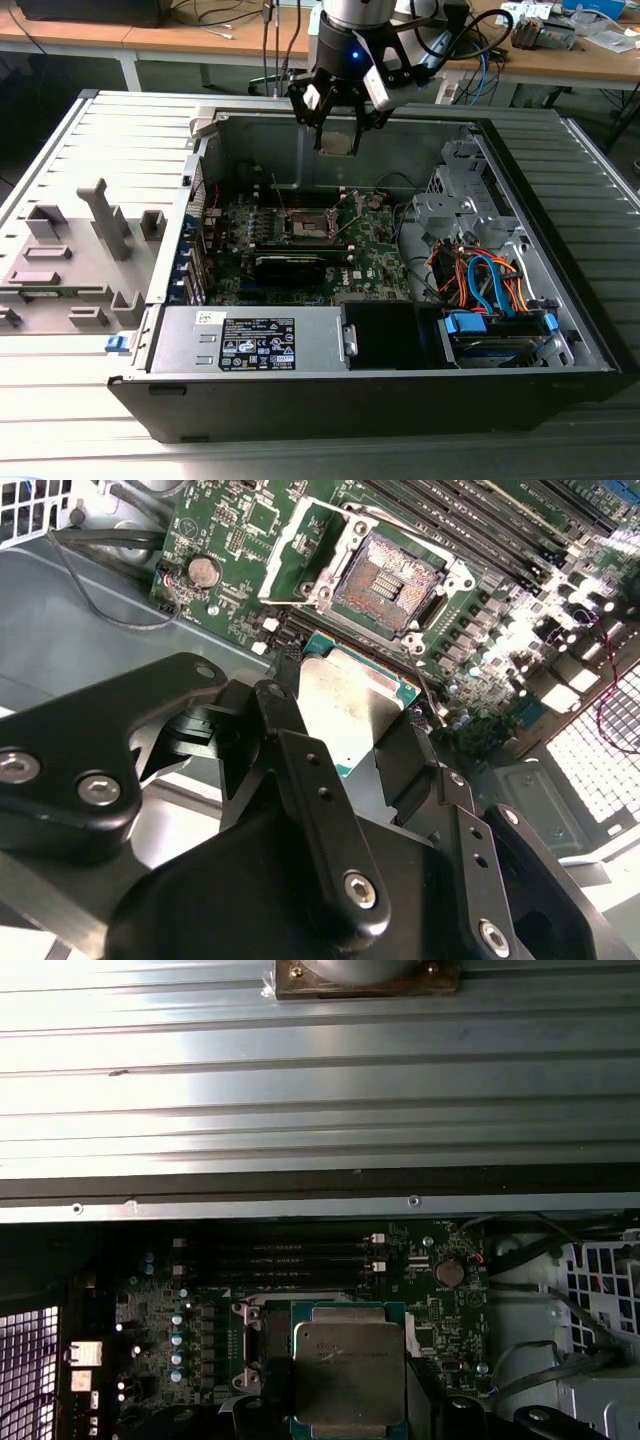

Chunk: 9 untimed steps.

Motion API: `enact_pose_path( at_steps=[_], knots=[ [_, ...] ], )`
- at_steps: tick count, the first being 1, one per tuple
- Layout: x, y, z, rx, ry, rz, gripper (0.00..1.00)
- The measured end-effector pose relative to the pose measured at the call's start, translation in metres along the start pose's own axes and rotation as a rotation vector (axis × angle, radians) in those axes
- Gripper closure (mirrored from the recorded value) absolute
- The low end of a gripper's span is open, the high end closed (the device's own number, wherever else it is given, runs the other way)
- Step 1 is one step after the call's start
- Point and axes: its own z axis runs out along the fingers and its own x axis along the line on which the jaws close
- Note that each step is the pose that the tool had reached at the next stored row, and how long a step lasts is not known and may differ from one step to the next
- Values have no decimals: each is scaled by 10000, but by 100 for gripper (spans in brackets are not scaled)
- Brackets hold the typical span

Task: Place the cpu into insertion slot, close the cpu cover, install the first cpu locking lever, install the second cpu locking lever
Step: 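Place the cpu into insertion slot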

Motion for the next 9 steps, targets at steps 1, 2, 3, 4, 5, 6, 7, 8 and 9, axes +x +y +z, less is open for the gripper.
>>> enact_pose_path(
  at_steps=[1, 2, 3, 4, 5, 6, 7, 8, 9],
  knots=[
    [0, -6, 0, 0, 0, -1, 46],
    [1, -11, 0, 0, 0, 0, 46],
    [1, -18, 0, 0, 0, 0, 46],
    [2, -25, 0, 0, 0, 0, 46],
    [2, -30, 0, 0, -1, 0, 46],
    [2, -34, 0, 0, 0, 0, 46],
    [3, -39, 0, 0, 0, 0, 46],
    [3, -44, 0, 0, -1, 0, 46],
    [3, -49, 0, 0, 0, 0, 46]
  ],
)
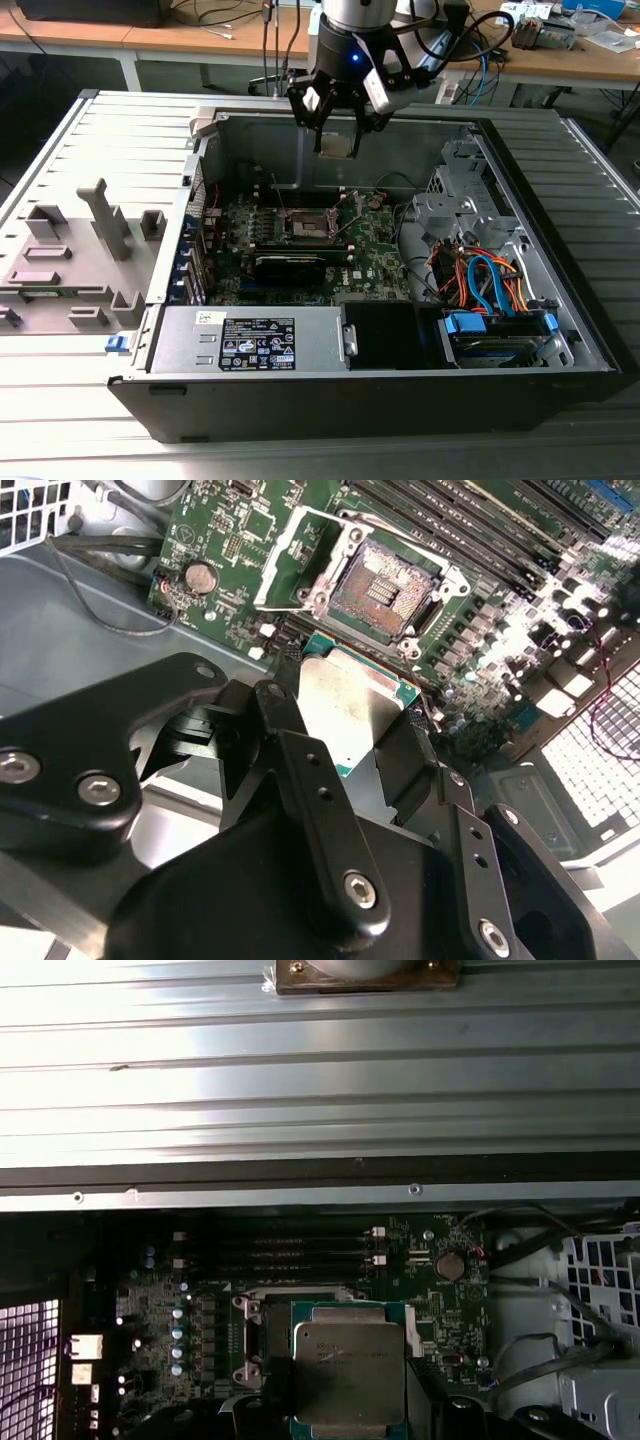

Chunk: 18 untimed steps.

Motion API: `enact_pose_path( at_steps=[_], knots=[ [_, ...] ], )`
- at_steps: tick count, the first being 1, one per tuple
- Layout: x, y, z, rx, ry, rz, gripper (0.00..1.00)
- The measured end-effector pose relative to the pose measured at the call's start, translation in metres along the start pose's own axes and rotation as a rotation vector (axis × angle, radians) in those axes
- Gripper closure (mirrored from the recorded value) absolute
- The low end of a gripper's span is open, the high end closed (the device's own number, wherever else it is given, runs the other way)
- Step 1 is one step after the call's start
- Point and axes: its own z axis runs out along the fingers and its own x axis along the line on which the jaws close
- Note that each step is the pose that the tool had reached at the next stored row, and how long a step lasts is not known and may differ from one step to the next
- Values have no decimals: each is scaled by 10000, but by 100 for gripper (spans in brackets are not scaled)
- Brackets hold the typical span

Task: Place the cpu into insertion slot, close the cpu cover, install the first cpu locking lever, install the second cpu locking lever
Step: 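Place the cpu into insertion slot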

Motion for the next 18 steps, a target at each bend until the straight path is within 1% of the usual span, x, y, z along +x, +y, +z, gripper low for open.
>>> enact_pose_path(
  at_steps=[9, 18],
  knots=[
    [3, -47, 1, -1, -1, 0, 46],
    [3, -53, 4, 1, 0, -1, 46]
  ],
)
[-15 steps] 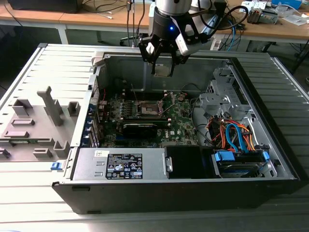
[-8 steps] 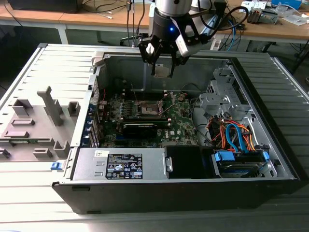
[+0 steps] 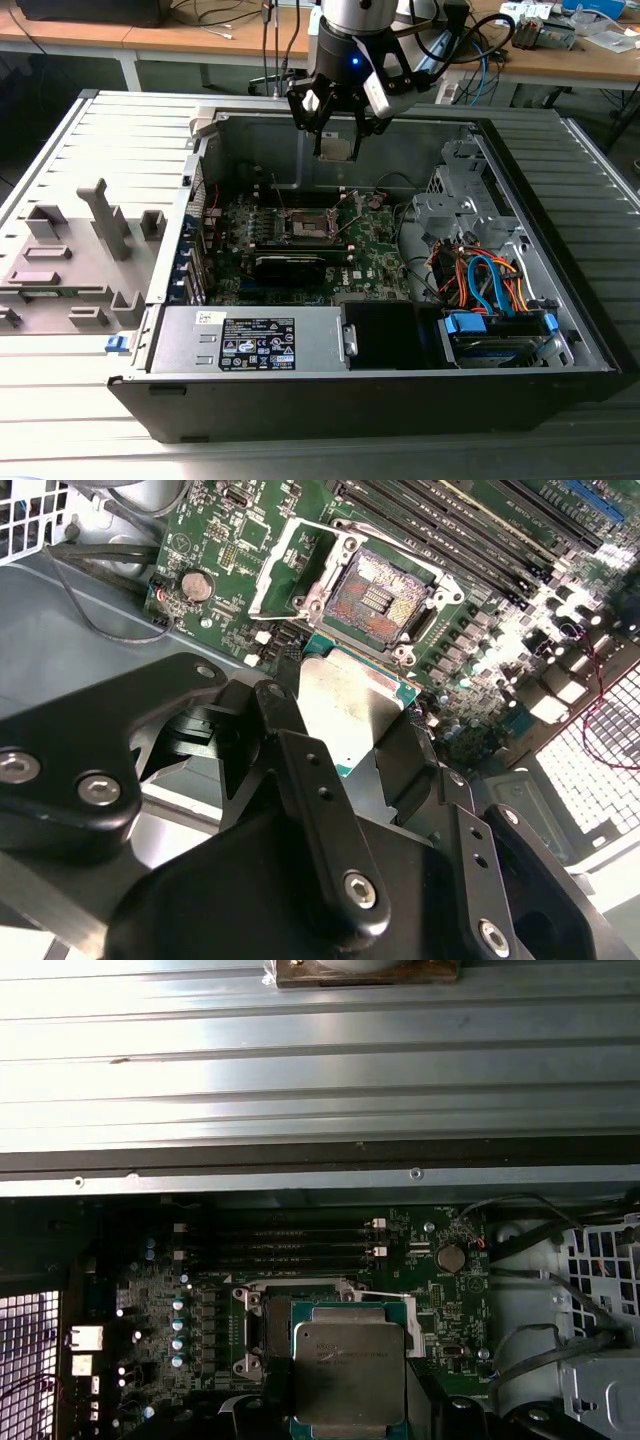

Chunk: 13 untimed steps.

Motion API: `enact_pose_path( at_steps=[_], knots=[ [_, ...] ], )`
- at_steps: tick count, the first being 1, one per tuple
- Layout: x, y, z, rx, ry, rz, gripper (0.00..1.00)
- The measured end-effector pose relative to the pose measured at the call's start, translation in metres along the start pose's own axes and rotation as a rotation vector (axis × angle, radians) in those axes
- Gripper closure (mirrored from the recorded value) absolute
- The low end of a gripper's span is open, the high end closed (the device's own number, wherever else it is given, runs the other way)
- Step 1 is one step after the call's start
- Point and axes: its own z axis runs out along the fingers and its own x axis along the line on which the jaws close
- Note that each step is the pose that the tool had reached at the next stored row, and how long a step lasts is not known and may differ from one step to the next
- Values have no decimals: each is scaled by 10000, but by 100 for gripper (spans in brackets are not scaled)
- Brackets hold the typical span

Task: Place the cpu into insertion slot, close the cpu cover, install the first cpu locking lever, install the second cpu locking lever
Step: 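Place the cpu into insertion slot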

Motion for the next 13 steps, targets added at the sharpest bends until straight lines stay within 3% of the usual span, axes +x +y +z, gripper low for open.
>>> enact_pose_path(
  at_steps=[3, 13],
  knots=[
    [0, 0, 7, -8, -31, 364, 46],
    [0, -1, 16, -12, -51, 580, 46]
  ],
)
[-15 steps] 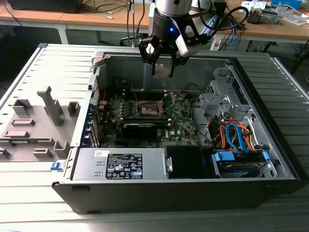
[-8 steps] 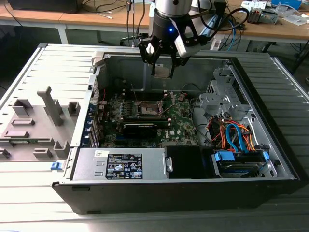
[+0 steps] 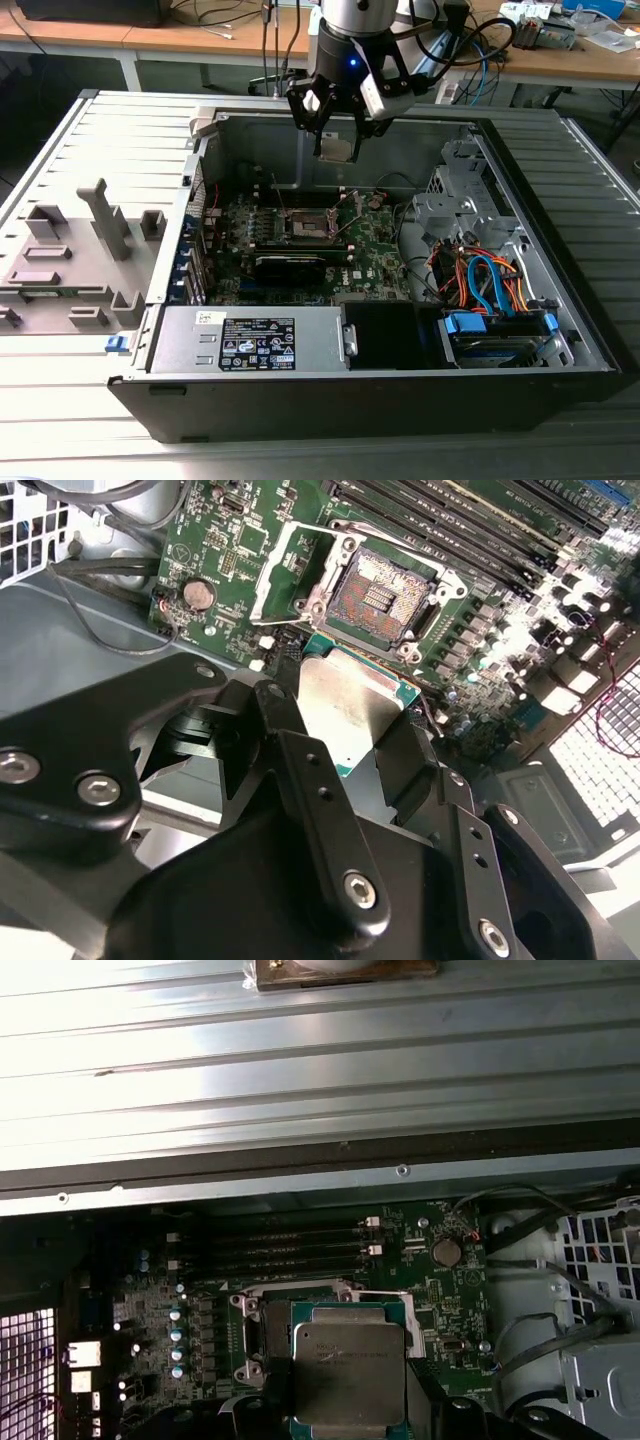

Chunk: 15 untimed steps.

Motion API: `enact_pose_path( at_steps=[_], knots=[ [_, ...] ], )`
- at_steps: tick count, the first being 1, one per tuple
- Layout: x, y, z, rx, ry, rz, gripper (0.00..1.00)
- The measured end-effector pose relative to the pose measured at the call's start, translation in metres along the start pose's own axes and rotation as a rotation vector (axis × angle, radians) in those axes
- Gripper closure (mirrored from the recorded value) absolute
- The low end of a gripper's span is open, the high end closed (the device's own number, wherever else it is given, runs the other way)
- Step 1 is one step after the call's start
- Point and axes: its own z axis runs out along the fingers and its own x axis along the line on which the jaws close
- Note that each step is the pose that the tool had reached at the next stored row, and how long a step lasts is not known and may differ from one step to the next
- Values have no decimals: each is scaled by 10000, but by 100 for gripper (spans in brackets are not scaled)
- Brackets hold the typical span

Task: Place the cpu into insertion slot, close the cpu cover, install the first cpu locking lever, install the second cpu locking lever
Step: 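Place the cpu into insertion slot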

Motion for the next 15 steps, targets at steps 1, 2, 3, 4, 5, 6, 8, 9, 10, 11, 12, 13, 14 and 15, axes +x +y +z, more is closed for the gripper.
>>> enact_pose_path(
  at_steps=[1, 2, 3, 4, 5, 6, 8, 9, 10, 11, 12, 13, 14, 15],
  knots=[
    [0, 0, 1, 0, -1, 12, 46],
    [0, 0, 1, 0, -2, 26, 46],
    [0, 0, 2, 0, -4, 40, 46],
    [0, 0, 3, -1, -6, 61, 46],
    [0, 0, 4, -1, -7, 79, 46],
    [0, 0, 5, -1, -8, 92, 46],
    [0, -1, 7, -1, -11, 122, 46],
    [0, -1, 7, -1, -12, 135, 46],
    [0, -1, 8, -1, -13, 144, 46],
    [0, -1, 9, 0, -15, 162, 46],
    [0, -1, 10, 0, -16, 178, 46],
    [0, -1, 12, 1, -18, 200, 46],
    [0, -1, 12, 1, -19, 209, 46],
    [0, -1, 13, 1, -20, 217, 46]
  ],
)
